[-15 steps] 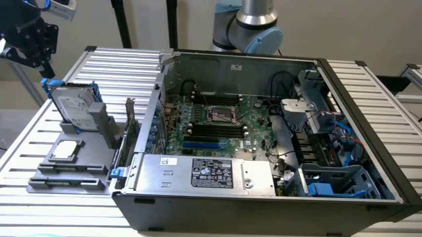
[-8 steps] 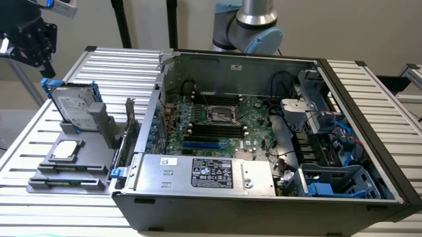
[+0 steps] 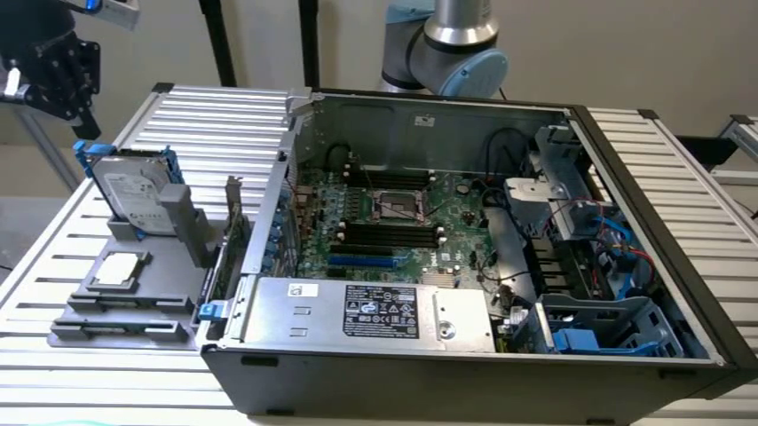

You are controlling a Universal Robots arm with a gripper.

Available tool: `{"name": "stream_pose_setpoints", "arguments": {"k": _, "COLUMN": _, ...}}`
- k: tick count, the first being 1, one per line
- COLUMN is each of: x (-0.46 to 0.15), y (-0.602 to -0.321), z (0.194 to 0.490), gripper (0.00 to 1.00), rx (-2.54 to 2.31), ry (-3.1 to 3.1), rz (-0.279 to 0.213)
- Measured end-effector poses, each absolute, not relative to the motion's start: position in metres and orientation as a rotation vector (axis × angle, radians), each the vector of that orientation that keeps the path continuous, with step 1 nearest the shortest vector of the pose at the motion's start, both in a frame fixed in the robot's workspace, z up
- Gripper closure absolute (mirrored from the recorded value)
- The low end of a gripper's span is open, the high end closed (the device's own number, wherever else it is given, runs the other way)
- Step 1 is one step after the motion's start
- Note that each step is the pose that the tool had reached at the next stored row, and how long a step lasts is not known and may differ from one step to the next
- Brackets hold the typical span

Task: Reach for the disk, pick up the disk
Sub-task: 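Pick up the disk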

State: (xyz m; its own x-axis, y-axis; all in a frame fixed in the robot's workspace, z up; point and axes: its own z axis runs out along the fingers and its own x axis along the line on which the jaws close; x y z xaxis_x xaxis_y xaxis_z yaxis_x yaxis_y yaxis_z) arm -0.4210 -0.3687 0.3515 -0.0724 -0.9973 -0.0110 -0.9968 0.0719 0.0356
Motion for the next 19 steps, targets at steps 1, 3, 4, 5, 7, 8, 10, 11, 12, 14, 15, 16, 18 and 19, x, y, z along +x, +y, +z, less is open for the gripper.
{"name": "stream_pose_setpoints", "arguments": {"k": 1, "x": -0.421, "y": -0.369, "z": 0.351, "gripper": 0.88, "rx": 2.129, "ry": -2.288, "rz": -0.052}}
{"name": "stream_pose_setpoints", "arguments": {"k": 3, "x": -0.421, "y": -0.369, "z": 0.351, "gripper": 0.76, "rx": 2.129, "ry": -2.288, "rz": -0.052}}
{"name": "stream_pose_setpoints", "arguments": {"k": 4, "x": -0.421, "y": -0.369, "z": 0.351, "gripper": 0.76, "rx": 2.129, "ry": -2.287, "rz": -0.052}}
{"name": "stream_pose_setpoints", "arguments": {"k": 5, "x": -0.421, "y": -0.369, "z": 0.351, "gripper": 0.7, "rx": 2.13, "ry": -2.287, "rz": -0.052}}
{"name": "stream_pose_setpoints", "arguments": {"k": 7, "x": -0.421, "y": -0.369, "z": 0.35, "gripper": 0.64, "rx": 2.135, "ry": -2.284, "rz": -0.05}}
{"name": "stream_pose_setpoints", "arguments": {"k": 8, "x": -0.421, "y": -0.369, "z": 0.35, "gripper": 0.58, "rx": 2.138, "ry": -2.282, "rz": -0.049}}
{"name": "stream_pose_setpoints", "arguments": {"k": 10, "x": -0.421, "y": -0.368, "z": 0.348, "gripper": 0.47, "rx": 2.144, "ry": -2.278, "rz": -0.047}}
{"name": "stream_pose_setpoints", "arguments": {"k": 11, "x": -0.421, "y": -0.368, "z": 0.346, "gripper": 0.47, "rx": 2.146, "ry": -2.276, "rz": -0.047}}
{"name": "stream_pose_setpoints", "arguments": {"k": 12, "x": -0.421, "y": -0.368, "z": 0.345, "gripper": 0.47, "rx": 2.149, "ry": -2.274, "rz": -0.046}}
{"name": "stream_pose_setpoints", "arguments": {"k": 14, "x": -0.421, "y": -0.368, "z": 0.341, "gripper": 0.4, "rx": 2.158, "ry": -2.269, "rz": -0.043}}
{"name": "stream_pose_setpoints", "arguments": {"k": 15, "x": -0.421, "y": -0.368, "z": 0.339, "gripper": 0.4, "rx": 2.163, "ry": -2.265, "rz": -0.041}}
{"name": "stream_pose_setpoints", "arguments": {"k": 16, "x": -0.421, "y": -0.367, "z": 0.337, "gripper": 0.4, "rx": 2.169, "ry": -2.261, "rz": -0.04}}
{"name": "stream_pose_setpoints", "arguments": {"k": 18, "x": -0.421, "y": -0.367, "z": 0.334, "gripper": 0.4, "rx": 2.18, "ry": -2.252, "rz": -0.039}}
{"name": "stream_pose_setpoints", "arguments": {"k": 19, "x": -0.421, "y": -0.367, "z": 0.332, "gripper": 0.4, "rx": 2.183, "ry": -2.249, "rz": -0.038}}
